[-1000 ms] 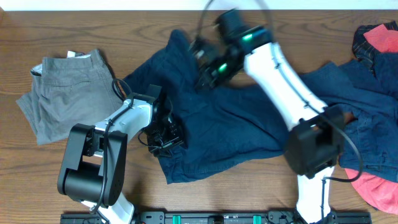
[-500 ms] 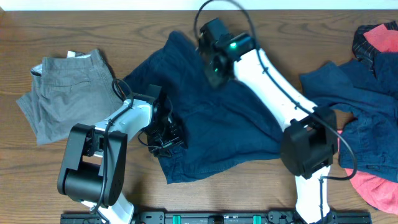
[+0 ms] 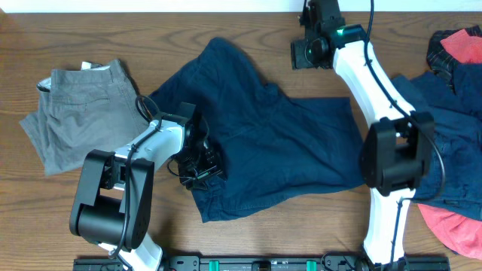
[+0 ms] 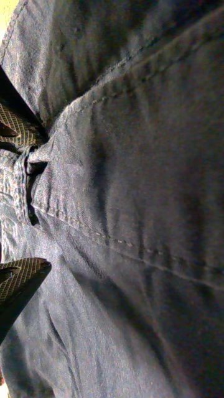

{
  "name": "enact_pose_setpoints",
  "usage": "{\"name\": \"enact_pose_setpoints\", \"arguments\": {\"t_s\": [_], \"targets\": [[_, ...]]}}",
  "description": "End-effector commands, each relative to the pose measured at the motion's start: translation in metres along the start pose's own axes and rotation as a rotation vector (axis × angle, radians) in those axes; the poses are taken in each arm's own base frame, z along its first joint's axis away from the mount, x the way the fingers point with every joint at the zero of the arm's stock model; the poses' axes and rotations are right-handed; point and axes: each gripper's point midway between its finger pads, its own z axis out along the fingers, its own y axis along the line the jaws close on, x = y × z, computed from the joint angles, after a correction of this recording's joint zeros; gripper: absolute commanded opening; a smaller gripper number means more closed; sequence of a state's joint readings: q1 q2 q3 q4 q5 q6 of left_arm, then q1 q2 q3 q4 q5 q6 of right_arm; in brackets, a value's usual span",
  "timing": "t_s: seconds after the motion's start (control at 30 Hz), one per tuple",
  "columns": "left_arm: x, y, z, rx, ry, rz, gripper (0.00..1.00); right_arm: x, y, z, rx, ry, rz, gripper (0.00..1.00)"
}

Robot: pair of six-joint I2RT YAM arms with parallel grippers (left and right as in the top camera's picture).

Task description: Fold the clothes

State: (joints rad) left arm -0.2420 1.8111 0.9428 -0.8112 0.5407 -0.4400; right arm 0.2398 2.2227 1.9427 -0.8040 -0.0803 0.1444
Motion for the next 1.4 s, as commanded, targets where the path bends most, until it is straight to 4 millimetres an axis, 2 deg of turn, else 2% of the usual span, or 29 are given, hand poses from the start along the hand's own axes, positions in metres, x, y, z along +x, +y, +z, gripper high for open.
{"name": "enact_pose_setpoints", "arguments": {"t_s": [0.0, 0.17, 0.33, 0.37, 0.47, 0.53, 0.63, 0.73, 0.77, 0.83, 0.87, 1.03, 1.17, 1.27, 1.33, 1.37], "targets": [[-0.011, 0.061, 0.022, -0.249, -0.027, -0.013, 0.61, 0.032, 0.044, 0.03, -0.255, 0.124, -0.048, 0.64], [-0.011, 0.061, 0.022, -0.249, -0.027, -0.013, 0.61, 0.061, 0.109, 0.031, -0.567, 0.195, -0.181, 0.75], [-0.011, 0.061, 0.022, -0.249, -0.027, -0.013, 0.61, 0.08, 0.154, 0.007, -0.789, 0.216, -0.294, 0.92], [-0.011, 0.061, 0.022, -0.249, -0.027, -0.012, 0.61, 0.083, 0.164, -0.001, -0.852, 0.223, -0.29, 0.97], [-0.011, 0.061, 0.022, -0.249, -0.027, -0.012, 0.61, 0.093, 0.185, -0.023, -1.007, 0.245, -0.298, 0.99], [-0.011, 0.061, 0.022, -0.249, -0.028, -0.012, 0.61, 0.104, 0.191, -0.023, -0.99, 0.285, -0.307, 0.96], [-0.011, 0.061, 0.022, -0.249, -0.027, -0.012, 0.61, 0.122, 0.19, -0.008, -0.853, 0.345, -0.355, 0.92], [-0.011, 0.061, 0.022, -0.249, -0.027, -0.013, 0.61, 0.136, 0.185, 0.008, -0.692, 0.386, -0.4, 0.75], [-0.011, 0.061, 0.022, -0.249, -0.027, -0.013, 0.61, 0.138, 0.183, 0.012, -0.649, 0.396, -0.402, 0.64], [-0.011, 0.061, 0.022, -0.249, -0.027, -0.013, 0.61, 0.143, 0.182, 0.017, -0.584, 0.41, -0.406, 0.28], [-0.011, 0.061, 0.022, -0.249, -0.027, -0.013, 0.61, 0.144, 0.182, 0.018, -0.563, 0.412, -0.41, 0.17], [-0.011, 0.061, 0.022, -0.249, -0.027, -0.013, 0.61, 0.145, 0.183, 0.022, -0.52, 0.409, -0.416, 0.01], [-0.011, 0.061, 0.022, -0.249, -0.027, -0.013, 0.61, 0.138, 0.174, 0.023, -0.477, 0.402, -0.369, 0.01], [-0.011, 0.061, 0.022, -0.249, -0.027, -0.013, 0.61, 0.115, 0.151, 0.021, -0.365, 0.35, -0.333, 0.01], [-0.011, 0.061, 0.022, -0.249, -0.027, -0.013, 0.61, 0.091, 0.128, 0.016, -0.247, 0.287, -0.288, 0.01], [-0.011, 0.061, 0.022, -0.249, -0.027, -0.013, 0.61, 0.071, 0.11, 0.008, -0.161, 0.23, -0.247, 0.01]]}}
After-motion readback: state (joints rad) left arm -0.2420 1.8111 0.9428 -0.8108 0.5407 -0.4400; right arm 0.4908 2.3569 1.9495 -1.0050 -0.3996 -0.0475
